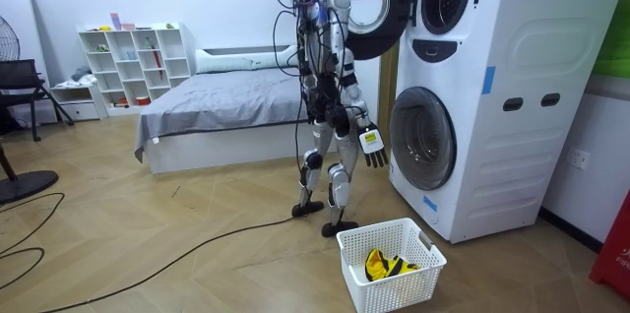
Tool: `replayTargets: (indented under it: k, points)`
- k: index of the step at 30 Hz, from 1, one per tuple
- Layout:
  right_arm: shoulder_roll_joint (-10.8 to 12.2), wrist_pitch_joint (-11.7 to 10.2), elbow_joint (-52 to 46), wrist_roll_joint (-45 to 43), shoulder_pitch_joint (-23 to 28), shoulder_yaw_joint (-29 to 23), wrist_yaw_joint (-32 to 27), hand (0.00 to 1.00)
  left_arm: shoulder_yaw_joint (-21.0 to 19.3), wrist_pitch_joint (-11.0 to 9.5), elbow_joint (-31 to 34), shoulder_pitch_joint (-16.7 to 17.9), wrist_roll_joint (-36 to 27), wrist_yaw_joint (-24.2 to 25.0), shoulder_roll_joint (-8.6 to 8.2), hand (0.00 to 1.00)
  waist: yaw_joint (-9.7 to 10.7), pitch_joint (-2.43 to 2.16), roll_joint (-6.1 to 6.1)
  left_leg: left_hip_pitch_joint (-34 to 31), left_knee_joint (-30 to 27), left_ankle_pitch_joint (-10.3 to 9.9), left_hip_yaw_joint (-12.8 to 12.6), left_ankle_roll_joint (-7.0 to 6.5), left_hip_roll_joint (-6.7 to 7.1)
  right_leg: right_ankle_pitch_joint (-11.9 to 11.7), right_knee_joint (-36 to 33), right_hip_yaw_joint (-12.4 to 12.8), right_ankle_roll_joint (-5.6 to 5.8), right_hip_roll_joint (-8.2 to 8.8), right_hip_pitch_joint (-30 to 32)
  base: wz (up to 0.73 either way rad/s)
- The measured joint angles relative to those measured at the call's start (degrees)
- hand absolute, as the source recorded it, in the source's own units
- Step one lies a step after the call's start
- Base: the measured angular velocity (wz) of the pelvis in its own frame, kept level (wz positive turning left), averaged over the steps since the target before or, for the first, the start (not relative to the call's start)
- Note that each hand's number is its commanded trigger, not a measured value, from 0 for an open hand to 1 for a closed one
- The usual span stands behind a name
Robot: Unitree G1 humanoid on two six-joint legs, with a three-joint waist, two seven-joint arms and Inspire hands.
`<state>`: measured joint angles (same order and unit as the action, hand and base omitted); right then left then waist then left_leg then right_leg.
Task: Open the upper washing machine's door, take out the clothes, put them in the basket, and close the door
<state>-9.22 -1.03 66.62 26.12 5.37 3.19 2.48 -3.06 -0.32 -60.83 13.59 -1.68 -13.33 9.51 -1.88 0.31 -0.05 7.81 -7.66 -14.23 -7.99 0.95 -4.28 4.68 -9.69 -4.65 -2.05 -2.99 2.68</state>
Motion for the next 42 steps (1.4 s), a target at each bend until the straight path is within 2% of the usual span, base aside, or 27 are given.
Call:
replayTargets:
  k: [3, 9, 13, 16, 17, 19, 22, 23, 24, 25, 26, 27, 28, 30, 32, 34, 36, 37, 39, 40, 41, 42]
  points:
    - [0.04, -0.04, 0.25, -0.7, 0.19, 0.01, 1.52, 0.0, -0.73, 0.04, -0.64, -0.8, 2.42, 0.44, 0.04, 0.0, 0.2, 0.06, 0.09, 0.76, -0.02, 0.0, 0.46, -0.01, 0.02, 0.36, -0.08, -0.29, 0.07, 0.14, -0.92, 0.09]
    - [0.52, -0.06, 2.4, -2.3, 0.48, 0.11, 4.21, 0.0, -1.68, 0.05, -2.79, -2.87, 2.35, 1.1, 0.07, 0.0, 0.34, 0.17, -0.1, 1.46, -0.16, -0.08, 0.32, 0.14, -0.2, 1.04, -0.61, -0.22, -0.14, -0.21, -1.48, 0.01]
    - [0.49, 0.36, 2.28, -4.73, 0.87, -0.25, 5.22, 0.0, -3.53, 0.05, -2.89, -1.95, 2.54, 1.03, 0.3, 0.0, 0.22, 0.1, -0.35, 1.51, -0.96, -0.76, -0.34, 0.88, -0.84, 2.0, -2.28, -0.12, -0.79, -0.8, -0.45, -0.12]
    - [0.48, 0.86, 2.19, -6.81, 0.27, -0.22, 5.47, 0.0, -3.7, 0.04, -2.66, -1.61, 2.28, 1.16, 0.44, 0.0, -0.02, 0.1, -0.51, -0.03, -6.23, -1.87, -1.16, 2.27, -1.95, 2.68, -2.94, 0.4, -2.0, -1.48, -0.01, -0.16]
    - [0.42, 1.28, 2.24, -8.5, 0.1, -0.21, 5.68, 0.0, -3.78, 0.04, -2.63, -1.2, 2.36, 1.48, 0.45, 0.0, -0.23, 0.06, -0.57, -1.16, -9.76, -2.31, -1.25, 2.82, -2.33, 3.16, -3.78, 0.96, -2.45, -1.68, 0.25, -0.35]
    - [0.11, 1.28, 2.19, -11.07, -0.49, -0.22, 5.89, 0.0, -3.81, 0.07, -2.7, -0.91, 2.35, 1.72, 0.25, 0.0, -0.18, -0.03, -0.33, -2.55, -14.21, -2.46, -1.06, 3.07, -3.05, 3.6, -4.44, 1.92, -3.13, -1.94, 0.25, -0.32]
    - [-0.11, 1.15, 2.07, -12.31, -0.99, -0.73, 5.87, 0.0, -3.77, 0.49, -1.26, -2.14, 2.36, 2.89, 0.23, 0.0, 0.35, 0.08, 0.59, -4.93, -19.98, -2.55, 0.76, 3.19, -4.32, 3.94, -5.16, 2.27, -4.72, -3.04, 0.45, -0.15]
    - [-0.48, 1.01, 2.03, -12.33, -1.08, -0.77, 5.82, 0.0, -3.41, 0.45, -0.75, -2.86, 2.34, 3.65, 0.05, 0.0, 0.93, -0.03, 1.13, -5.6, -23.22, -2.89, 1.53, 3.31, -4.81, 4.15, -5.51, 2.17, -5.31, -3.49, 0.41, -0.07]
    - [-1.11, 0.63, 2.07, -12.28, -1.18, -0.7, 5.75, 0.0, -3.29, 0.32, -0.74, -3.54, 2.37, 4.21, -0.49, 0.0, 1.8, 0.11, 2.32, -5.29, -25.66, -3.34, 2.25, 3.33, -5.08, 4.24, -5.9, 2.08, -5.76, -4.17, 0.35, 0.0]
    - [-1.4, 0.2, 2.07, -12.24, -1.2, -0.65, 5.69, 0.0, -3.3, 0.32, -0.8, -4.18, 2.36, 4.39, -0.82, 0.0, 2.27, -0.05, 2.68, -4.68, -25.83, -3.63, 2.69, 3.51, -5.02, 4.31, -6.18, 1.79, -5.94, -4.37, 0.42, 0.26]
    - [-1.77, -0.74, 2.04, -12.13, -1.31, -0.82, 5.54, 0.0, -2.99, 0.28, -0.41, -5.8, 2.36, 5.0, -1.23, 0.0, 3.69, 0.08, 3.81, -3.83, -25.49, -3.89, 4.26, 3.73, -4.58, 4.35, -6.35, 0.87, -6.01, -4.43, 0.9, 0.3]
    - [-1.93, -1.38, 2.02, -12.05, -1.29, -1.42, 5.15, 0.0, -2.54, -0.25, 0.36, -6.88, 2.39, 5.44, -1.36, 0.0, 4.06, 0.19, 4.33, -2.48, -24.19, -3.96, 5.07, 3.81, -3.77, 4.31, -6.91, 0.54, -6.07, -4.42, 1.96, 0.29]
    - [-1.91, -1.56, 2.08, -11.81, -1.29, -1.6, 5.04, 0.0, -2.41, -0.56, 0.49, -7.75, 2.47, 5.48, -1.36, 0.0, 4.24, 0.17, 4.49, -1.84, -23.15, -4.14, 5.14, 4.07, -3.6, 4.3, -7.21, 0.19, -6.1, -4.4, 2.59, 0.24]
    - [-1.76, -2.14, 2.07, -11.43, -1.58, -2.23, 4.75, 0.0, -1.24, -2.16, 0.96, -10.24, 3.01, 5.48, -1.26, 0.0, 4.67, 0.15, 4.58, 0.98, -16.87, -4.46, 5.44, 4.38, -2.7, 3.86, -8.11, -0.8, -6.35, -4.37, 5.11, 0.21]
    - [-1.68, -2.25, 1.99, -11.45, -1.73, -2.94, 4.62, 0.0, -0.48, -2.6, 1.2, -11.24, 3.84, 5.68, -1.54, 0.0, 4.88, -0.09, 4.94, 2.25, -12.0, -4.69, 6.2, 4.42, -2.66, 3.03, -8.24, -1.95, -6.26, -4.38, 6.84, 0.2]
    - [-1.48, -2.26, 1.91, -11.43, -1.86, -3.36, 4.66, 0.0, 0.01, -2.61, 0.78, -11.39, 4.86, 5.69, -1.54, 0.0, 4.52, 0.21, 4.45, 3.47, -7.54, -4.74, 6.66, 4.4, -2.53, 1.97, -8.17, -2.24, -6.08, -4.36, 7.89, 0.07]
    - [-1.51, -2.23, 0.9, -11.59, -1.41, -3.35, 4.43, 0.0, 1.03, -2.72, -1.0, -10.26, 4.58, 5.68, -1.52, 0.0, 4.57, 0.42, 3.99, 3.63, -4.04, -4.9, 6.7, 3.16, -1.84, 0.27, -8.22, -2.78, -5.33, -3.87, 8.82, 0.1]
    - [-1.47, -2.28, 0.46, -11.87, -0.99, -3.49, 4.31, 0.0, 1.08, -2.75, -1.38, -9.71, 4.69, 5.78, -1.52, 0.0, 4.54, 0.35, 3.88, 3.64, -3.51, -4.94, 6.29, 2.85, -1.64, -0.27, -8.05, -2.88, -5.06, -3.75, 9.07, 0.11]
    - [-1.34, -2.29, 0.17, -12.52, -0.91, -4.73, 4.44, 0.0, 0.95, -2.75, -4.01, -8.31, 4.68, 5.81, -1.04, 0.0, 4.62, 0.12, 3.27, 2.93, -2.92, -4.93, 5.42, 0.57, -0.27, -2.38, -7.48, -3.01, -4.02, -2.48, 9.65, 0.08]
    - [-1.28, -2.29, 0.16, -12.52, -0.66, -4.83, 4.41, 0.0, 0.97, -2.75, -4.56, -7.73, 4.67, 5.8, -0.87, 0.0, 4.68, -0.04, 2.93, 2.53, -3.08, -4.7, 5.35, 0.19, 0.24, -3.14, -6.92, -2.93, -3.7, -2.04, 9.61, 0.0]
    - [-1.33, -2.18, 0.08, -12.43, -0.44, -4.88, 4.44, 0.0, 0.96, -2.75, -4.94, -6.34, 4.71, 5.75, -0.54, 0.0, 4.46, -0.42, 2.54, 1.81, -3.36, -4.06, 4.87, -0.79, 1.12, -5.03, -5.11, -2.57, -2.98, -1.61, 9.29, -0.03]
    - [-1.33, -2.17, 0.02, -12.03, -0.38, -4.9, 4.55, 0.0, 0.93, -2.78, -5.88, -5.63, 4.69, 5.35, -0.24, 0.0, 4.33, -0.24, 2.85, 1.27, -3.32, -3.66, 4.62, -1.48, 1.14, -6.46, -3.16, -2.39, -1.3, -1.07, 8.59, -0.04]
